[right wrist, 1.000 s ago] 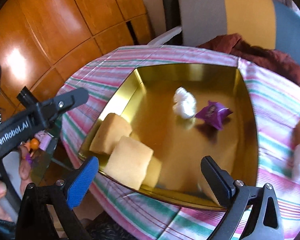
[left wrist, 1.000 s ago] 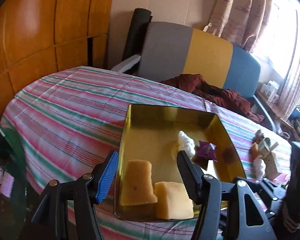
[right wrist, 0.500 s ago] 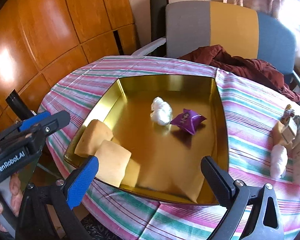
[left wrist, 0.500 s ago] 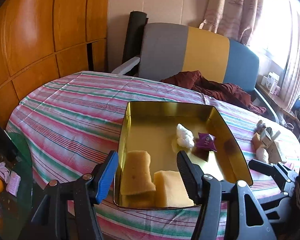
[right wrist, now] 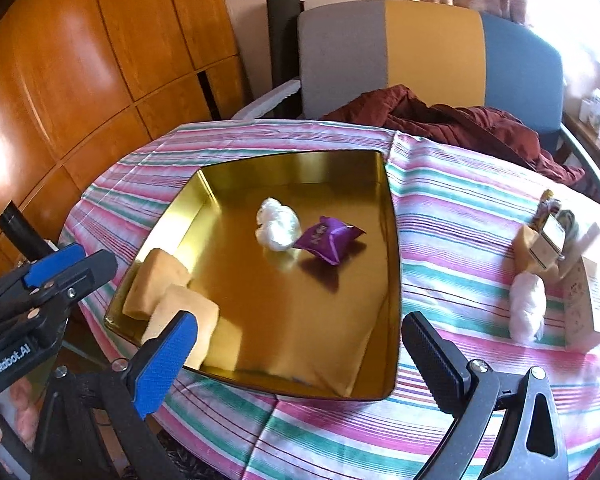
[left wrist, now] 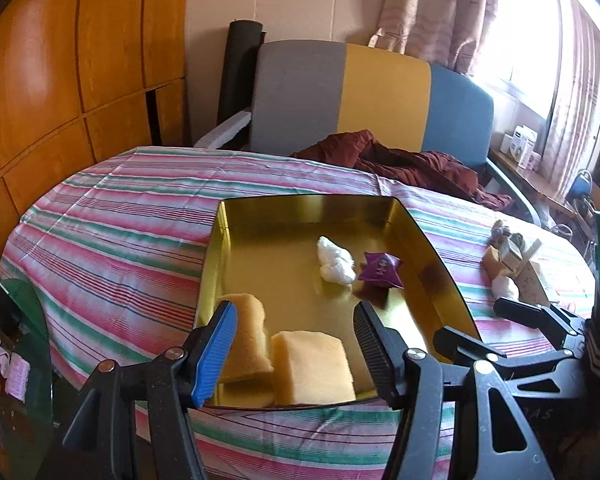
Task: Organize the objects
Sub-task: 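Move both tools from the tray back toward the remaining items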
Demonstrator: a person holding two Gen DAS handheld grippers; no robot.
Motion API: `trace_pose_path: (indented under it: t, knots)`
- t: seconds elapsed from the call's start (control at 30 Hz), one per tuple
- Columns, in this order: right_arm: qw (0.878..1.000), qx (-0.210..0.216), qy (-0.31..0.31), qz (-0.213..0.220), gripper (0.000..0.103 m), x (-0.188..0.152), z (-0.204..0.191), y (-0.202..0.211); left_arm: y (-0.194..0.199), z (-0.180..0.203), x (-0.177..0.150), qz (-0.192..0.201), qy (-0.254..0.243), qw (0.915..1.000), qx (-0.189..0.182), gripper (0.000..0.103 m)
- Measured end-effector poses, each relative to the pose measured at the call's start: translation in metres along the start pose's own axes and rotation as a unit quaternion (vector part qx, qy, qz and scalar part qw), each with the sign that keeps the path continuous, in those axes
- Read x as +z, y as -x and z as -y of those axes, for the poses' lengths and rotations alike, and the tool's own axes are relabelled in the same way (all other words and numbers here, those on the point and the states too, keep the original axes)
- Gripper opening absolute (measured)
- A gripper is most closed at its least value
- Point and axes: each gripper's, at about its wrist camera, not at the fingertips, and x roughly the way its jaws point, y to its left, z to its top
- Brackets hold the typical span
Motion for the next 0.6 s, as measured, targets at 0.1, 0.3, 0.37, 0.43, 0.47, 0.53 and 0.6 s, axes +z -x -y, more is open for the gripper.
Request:
trace_pose_path:
  t: [0.1,0.3,0.37,0.43,0.47,0.53,0.6]
  knots:
    - [1.0,-0.005,-0.006,0.0,0.103,-0.001,0.008,0.001,-0.002,0.006,-0.001,-0.005,-0.007,0.9999,-0.007,0.061]
    - [0.999,-0.022,-0.028,0.001,0.103,-0.001,0.032,0.005,-0.005,0.024,-0.001,-0.013,-0.029,0.9989,-0.035,0.061]
    - [0.999,-0.031,-0.037,0.0,0.103,-0.002,0.042,0.008,-0.007,0.032,0.0,-0.017,-0.037,0.998,-0.048,0.061]
    - [0.998,-0.041,-0.05,0.0,0.103,-0.004,0.056,0.012,-0.009,0.039,0.001,-0.021,-0.04,0.9972,-0.06,0.061]
    - [0.997,-0.047,-0.057,0.002,0.103,-0.005,0.065,0.016,-0.01,0.042,0.001,-0.023,-0.043,0.9967,-0.064,0.061]
    - [0.996,-0.061,-0.072,0.003,0.103,-0.008,0.082,0.023,-0.013,0.052,0.001,-0.03,-0.052,0.9953,-0.076,0.061]
    - [0.993,-0.076,-0.088,0.004,0.103,-0.012,0.102,0.032,-0.017,0.06,0.002,-0.04,-0.059,0.9935,-0.089,0.061]
